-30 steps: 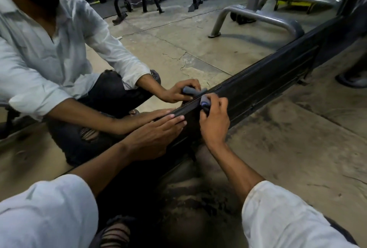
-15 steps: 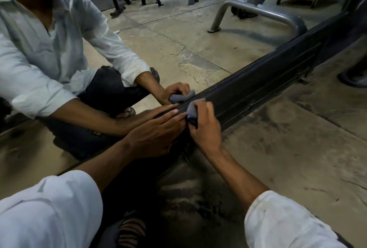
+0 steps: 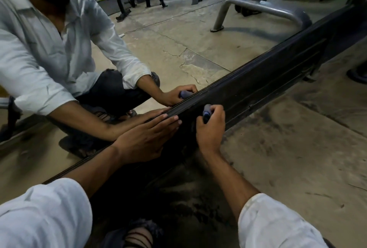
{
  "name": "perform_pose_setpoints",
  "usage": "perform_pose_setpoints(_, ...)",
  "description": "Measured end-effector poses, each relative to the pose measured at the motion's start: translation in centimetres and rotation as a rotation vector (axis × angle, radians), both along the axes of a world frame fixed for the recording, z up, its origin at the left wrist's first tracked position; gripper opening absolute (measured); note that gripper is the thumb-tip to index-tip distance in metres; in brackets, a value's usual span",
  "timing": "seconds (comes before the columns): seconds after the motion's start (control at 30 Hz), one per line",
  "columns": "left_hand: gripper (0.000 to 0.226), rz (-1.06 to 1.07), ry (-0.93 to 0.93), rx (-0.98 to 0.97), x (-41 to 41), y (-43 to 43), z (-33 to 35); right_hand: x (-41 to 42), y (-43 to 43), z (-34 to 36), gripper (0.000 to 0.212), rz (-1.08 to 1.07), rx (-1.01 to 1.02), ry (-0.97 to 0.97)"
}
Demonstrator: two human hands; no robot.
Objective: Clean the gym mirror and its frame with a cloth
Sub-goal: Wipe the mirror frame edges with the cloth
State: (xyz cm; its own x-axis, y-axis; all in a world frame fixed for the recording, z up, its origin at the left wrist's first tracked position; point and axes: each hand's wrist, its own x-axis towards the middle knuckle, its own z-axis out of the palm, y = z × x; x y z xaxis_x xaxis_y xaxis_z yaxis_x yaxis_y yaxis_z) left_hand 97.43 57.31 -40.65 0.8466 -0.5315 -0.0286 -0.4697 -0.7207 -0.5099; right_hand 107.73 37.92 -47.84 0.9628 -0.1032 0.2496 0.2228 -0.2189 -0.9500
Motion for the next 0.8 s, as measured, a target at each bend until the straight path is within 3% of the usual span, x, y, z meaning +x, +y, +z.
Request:
perform_pose_setpoints(0.2,0.084,0.023,0.071,0.062,0.4,-0.9,0.6,-1.2,-0.2,0.6,0.037,0.329,-0.118,-0.183)
perform_pose_setpoints(0.37,0.083,-0.048,0.034,0.149,3.3,-2.1,0.4,0.9,-2.0,0.3,0.029,0.169,-0.055,-0.059)
perform_pose_setpoints(0.5,0.075,-0.079,-0.044,0.138,3.9,-2.1,-0.3,0.1,-1.1,0.4,0.03,0.158,-0.018,-0.175)
perform_pose_setpoints(0.67,0.057,-0.084,-0.033,0.12,3.9,-1.8,-0.7,-0.6,-0.4,-0.4,0.054,0.31,-0.278,-0.439)
perform_pose_setpoints(0.8,0.074,-0.114,-0.091,0.093,4.1,-1.7,-1.1,3.1,-2.6,0.7,0.039,0.082,-0.331,-0.36)
